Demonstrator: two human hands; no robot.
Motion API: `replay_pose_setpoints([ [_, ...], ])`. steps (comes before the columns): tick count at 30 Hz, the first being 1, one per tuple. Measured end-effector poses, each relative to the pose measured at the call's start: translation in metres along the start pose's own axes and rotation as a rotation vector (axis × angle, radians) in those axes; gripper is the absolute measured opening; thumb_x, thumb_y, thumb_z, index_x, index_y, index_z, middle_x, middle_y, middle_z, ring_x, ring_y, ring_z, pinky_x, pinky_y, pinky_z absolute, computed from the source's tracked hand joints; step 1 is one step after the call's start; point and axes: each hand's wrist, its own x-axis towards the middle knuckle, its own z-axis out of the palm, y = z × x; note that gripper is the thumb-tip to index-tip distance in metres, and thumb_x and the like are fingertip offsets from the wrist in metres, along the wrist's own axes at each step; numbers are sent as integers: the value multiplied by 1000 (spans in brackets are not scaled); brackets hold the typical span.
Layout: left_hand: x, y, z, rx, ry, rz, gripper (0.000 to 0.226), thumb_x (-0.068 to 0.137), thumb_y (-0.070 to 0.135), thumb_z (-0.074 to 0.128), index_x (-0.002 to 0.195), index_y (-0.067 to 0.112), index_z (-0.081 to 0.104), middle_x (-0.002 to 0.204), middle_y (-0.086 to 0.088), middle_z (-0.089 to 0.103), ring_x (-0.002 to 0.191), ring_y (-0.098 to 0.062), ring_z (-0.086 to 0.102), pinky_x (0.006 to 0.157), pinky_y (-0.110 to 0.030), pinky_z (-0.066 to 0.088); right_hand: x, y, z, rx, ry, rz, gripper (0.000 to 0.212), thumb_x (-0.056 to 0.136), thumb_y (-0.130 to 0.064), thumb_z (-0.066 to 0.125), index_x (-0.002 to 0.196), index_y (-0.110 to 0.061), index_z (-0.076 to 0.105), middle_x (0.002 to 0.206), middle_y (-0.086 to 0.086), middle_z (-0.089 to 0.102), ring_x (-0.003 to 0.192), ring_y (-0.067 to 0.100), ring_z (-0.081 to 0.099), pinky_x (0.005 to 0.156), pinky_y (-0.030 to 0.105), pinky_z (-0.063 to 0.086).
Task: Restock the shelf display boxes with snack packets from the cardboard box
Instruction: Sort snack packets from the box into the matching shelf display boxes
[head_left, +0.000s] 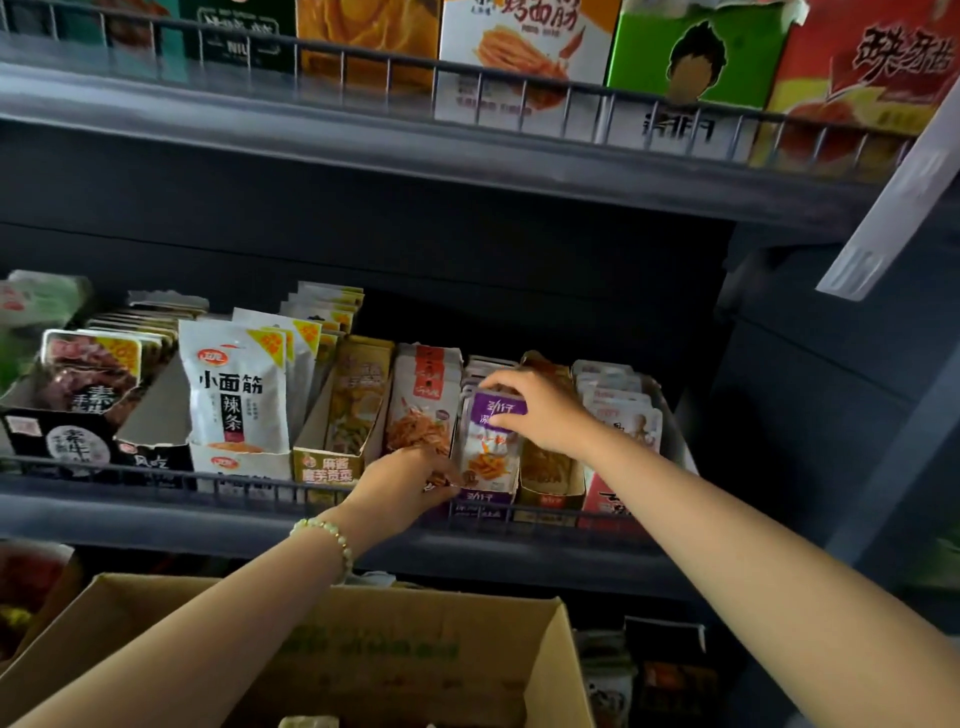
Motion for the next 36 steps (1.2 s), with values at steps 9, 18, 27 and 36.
replay_pose_setpoints([
  [9, -5, -1, 4, 51, -11, 40, 34, 94, 44, 53, 123, 28, 59, 125, 1, 61, 112, -19, 57, 91, -31, 46, -11, 16, 21, -224, 60, -50, 57, 90, -26, 64, 142, -30, 43, 125, -3, 43, 117, 17, 45, 93, 34, 50],
  [18, -98, -15, -10, -258, 129, 7, 40, 91, 46, 52, 130, 34, 49, 129, 15, 48, 122, -5, 43, 102, -31, 41, -109, -3, 46, 144, 166, -10, 43, 97, -30, 52, 139, -30, 46, 143, -14, 38, 129, -1, 34, 104, 21, 28],
  [27, -202, -79, 66, -206, -468, -226, 49, 87, 56, 51, 126, 26, 55, 127, 6, 55, 112, -10, 55, 95, -27, 46, -185, -31, 190, 53, -692, 142, 51, 95, -44, 53, 141, -27, 42, 157, -6, 17, 142, 17, 24, 111, 30, 27],
  [36, -250, -83, 129, -194, -992, -165, 54, 92, 59, 44, 132, 24, 52, 128, 1, 56, 113, -18, 54, 98, -33, 44, -213, -14, 253, -85, -1226, 390, 86, 76, -40, 78, 143, -17, 30, 148, 5, 34, 129, 25, 42, 105, 36, 42],
])
